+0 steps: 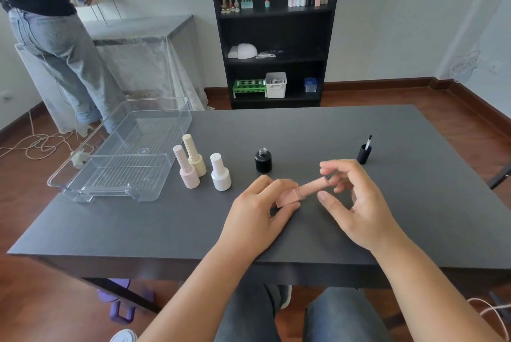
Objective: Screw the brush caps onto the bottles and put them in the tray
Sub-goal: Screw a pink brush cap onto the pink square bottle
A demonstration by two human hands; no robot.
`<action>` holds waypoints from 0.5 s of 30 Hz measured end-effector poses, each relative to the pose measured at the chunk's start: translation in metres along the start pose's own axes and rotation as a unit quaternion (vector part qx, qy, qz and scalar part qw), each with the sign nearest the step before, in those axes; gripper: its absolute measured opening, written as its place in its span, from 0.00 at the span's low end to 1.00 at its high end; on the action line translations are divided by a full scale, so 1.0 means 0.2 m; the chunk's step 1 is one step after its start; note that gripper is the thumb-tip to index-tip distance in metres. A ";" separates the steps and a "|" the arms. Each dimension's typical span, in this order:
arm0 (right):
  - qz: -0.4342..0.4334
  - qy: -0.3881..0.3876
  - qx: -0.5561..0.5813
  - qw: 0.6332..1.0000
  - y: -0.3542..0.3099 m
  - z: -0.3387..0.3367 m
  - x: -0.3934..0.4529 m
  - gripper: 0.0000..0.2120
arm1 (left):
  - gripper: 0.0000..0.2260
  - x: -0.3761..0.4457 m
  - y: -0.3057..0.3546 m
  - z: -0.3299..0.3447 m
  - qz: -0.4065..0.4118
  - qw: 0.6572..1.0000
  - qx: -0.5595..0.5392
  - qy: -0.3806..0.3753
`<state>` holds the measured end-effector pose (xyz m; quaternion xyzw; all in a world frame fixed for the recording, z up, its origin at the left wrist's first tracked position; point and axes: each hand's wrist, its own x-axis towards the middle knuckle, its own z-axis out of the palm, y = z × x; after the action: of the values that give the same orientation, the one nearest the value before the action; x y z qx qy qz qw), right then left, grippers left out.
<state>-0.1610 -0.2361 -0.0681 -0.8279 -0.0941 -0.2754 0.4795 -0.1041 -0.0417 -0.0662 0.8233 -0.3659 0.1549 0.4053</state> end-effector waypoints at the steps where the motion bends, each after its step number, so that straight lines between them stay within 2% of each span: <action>1: -0.001 -0.006 -0.009 1.000 0.00 0.00 0.00 0.15 | 0.12 0.00 0.00 0.00 0.000 1.000 0.000 -0.001; 8: 0.047 0.019 -0.057 0.997 -0.02 0.02 0.00 0.06 | 0.12 0.00 0.00 0.00 -0.001 1.000 -0.008 -0.001; 9: 0.046 0.014 -0.073 0.996 -0.02 0.02 0.00 0.07 | 0.12 0.00 0.00 0.00 0.003 1.000 -0.005 -0.003; 12: 0.035 -0.008 -0.151 0.988 -0.01 0.03 0.01 0.16 | 0.11 0.00 0.01 -0.01 0.016 1.000 0.022 -0.010; 15: 0.042 -0.020 -0.201 0.978 -0.01 0.04 0.02 0.19 | 0.11 0.00 0.01 -0.01 0.019 0.999 0.034 -0.013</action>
<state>-0.1558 -0.2282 -0.0676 -0.9160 -0.0113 -0.2518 0.3122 -0.1064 -0.0405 -0.0634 0.8318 -0.3807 0.1642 0.3691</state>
